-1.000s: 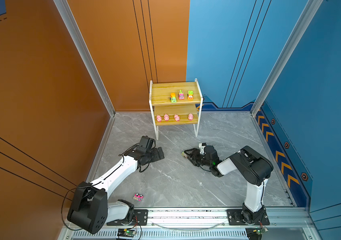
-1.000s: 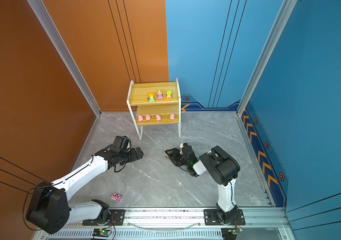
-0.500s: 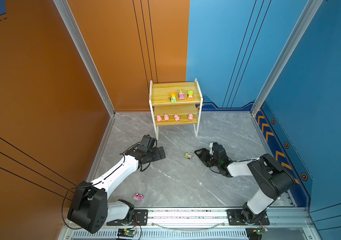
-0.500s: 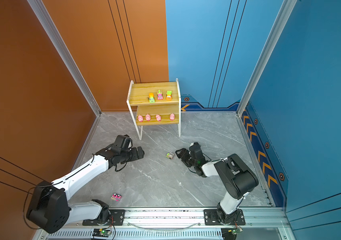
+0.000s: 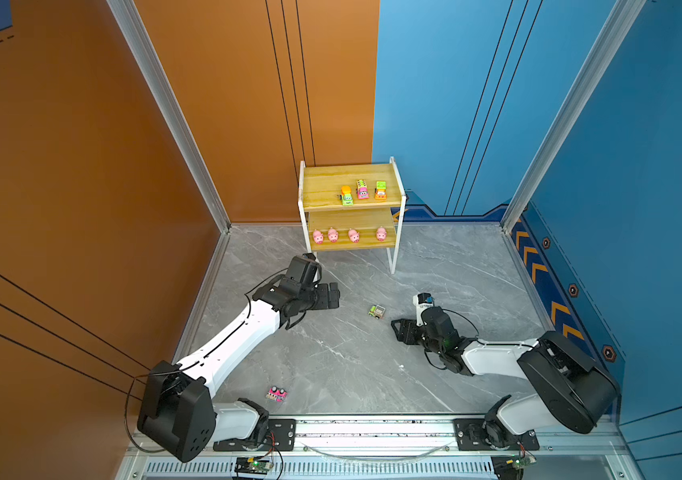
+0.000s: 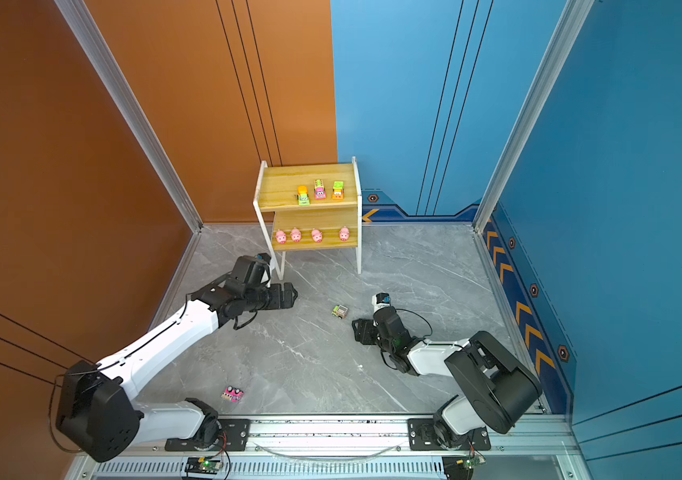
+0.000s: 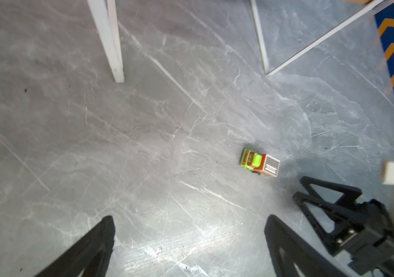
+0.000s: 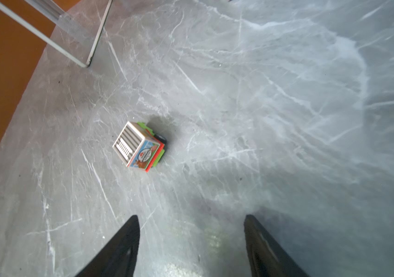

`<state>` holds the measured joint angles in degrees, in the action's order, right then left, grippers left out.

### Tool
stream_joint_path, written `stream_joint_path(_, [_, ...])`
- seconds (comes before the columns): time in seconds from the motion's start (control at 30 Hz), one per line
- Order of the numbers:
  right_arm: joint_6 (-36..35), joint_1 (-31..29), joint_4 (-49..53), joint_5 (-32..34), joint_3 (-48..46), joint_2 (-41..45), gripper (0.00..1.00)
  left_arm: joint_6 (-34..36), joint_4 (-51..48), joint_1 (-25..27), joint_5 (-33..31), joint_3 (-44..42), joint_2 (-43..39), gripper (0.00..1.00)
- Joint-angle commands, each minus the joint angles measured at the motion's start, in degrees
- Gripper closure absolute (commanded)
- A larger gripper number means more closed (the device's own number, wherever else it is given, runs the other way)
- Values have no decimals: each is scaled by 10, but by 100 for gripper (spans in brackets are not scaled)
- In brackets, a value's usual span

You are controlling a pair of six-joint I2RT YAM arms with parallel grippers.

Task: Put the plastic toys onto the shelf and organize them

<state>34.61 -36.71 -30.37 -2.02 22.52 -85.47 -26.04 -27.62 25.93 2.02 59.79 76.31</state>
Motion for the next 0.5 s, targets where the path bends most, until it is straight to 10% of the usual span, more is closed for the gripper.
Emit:
stream_joint_path(0.0, [-62,-44,-56,53,-6,-26,30,47,-38,1,39,49,36,2])
stream_joint_path(0.47, [-58,-74,-135,138,16,-149,35,49,-17,-13,81,54,92,1])
